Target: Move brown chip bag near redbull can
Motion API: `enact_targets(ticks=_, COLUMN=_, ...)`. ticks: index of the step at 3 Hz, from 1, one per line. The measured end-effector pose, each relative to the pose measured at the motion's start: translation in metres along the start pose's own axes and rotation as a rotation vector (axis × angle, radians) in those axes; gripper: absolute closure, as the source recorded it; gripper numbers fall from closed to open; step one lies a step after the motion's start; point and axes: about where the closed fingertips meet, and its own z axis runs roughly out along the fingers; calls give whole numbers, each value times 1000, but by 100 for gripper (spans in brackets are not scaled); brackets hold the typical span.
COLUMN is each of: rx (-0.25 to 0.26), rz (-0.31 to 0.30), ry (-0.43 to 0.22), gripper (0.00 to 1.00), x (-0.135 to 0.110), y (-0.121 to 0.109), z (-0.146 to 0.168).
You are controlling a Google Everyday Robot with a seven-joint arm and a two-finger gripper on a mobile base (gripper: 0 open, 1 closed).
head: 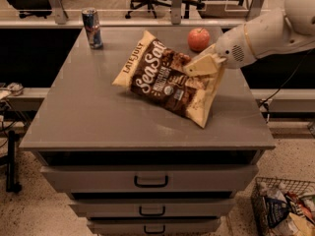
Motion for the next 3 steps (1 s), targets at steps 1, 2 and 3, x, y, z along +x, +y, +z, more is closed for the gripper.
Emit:
enact_targets(ticks=1, rx=-14, rz=104, ry=-93, gripper=100, x=-9, y=-36, z=46)
enact_targets(ticks=2, rx=-7, rz=176, ry=-159, gripper=100, x=-25, y=-59, z=84)
enact_targets(ticks=3, rx=-6, rz=178, ry=-159, gripper=100, x=-25, y=-60, z=85)
